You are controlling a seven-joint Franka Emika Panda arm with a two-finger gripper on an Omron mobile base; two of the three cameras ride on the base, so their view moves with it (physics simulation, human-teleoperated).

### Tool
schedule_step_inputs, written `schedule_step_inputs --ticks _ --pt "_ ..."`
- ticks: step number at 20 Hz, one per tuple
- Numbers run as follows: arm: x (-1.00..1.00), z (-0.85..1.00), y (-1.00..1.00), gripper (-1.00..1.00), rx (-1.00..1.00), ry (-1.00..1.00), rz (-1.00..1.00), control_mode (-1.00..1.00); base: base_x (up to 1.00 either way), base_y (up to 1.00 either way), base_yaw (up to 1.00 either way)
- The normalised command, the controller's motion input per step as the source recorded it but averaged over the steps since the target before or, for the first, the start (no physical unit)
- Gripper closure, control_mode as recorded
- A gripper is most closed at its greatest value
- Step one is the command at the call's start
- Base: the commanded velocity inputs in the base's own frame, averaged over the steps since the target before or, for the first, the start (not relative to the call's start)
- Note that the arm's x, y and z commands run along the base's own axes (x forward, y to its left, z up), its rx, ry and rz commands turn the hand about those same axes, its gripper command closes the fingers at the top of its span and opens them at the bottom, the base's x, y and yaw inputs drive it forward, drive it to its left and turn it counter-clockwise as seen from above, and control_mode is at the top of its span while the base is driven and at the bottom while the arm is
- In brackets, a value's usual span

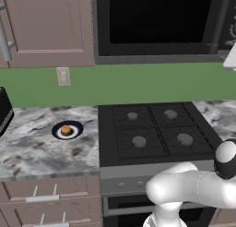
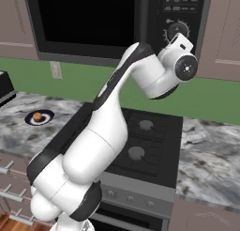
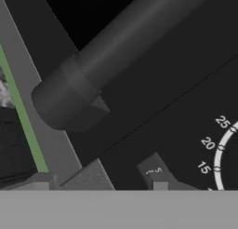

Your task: Remove the tangerine from the bowl and place it on the small plate. Then place the bowl with only the shrimp in the microwave, close the door, and press the start button to microwave the shrimp.

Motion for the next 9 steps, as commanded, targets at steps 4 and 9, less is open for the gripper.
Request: schedule_step_inputs --ticks 4,9 --pt "0.18 -0.35 0.0 -1.0 0.0 0.0 0.0 -1.0 0.0 0.0 0.0" --pt "0.16 -0.31 0.01 -1.0 0.0 0.0 0.0 -1.0 0.0 0.0 0.0"
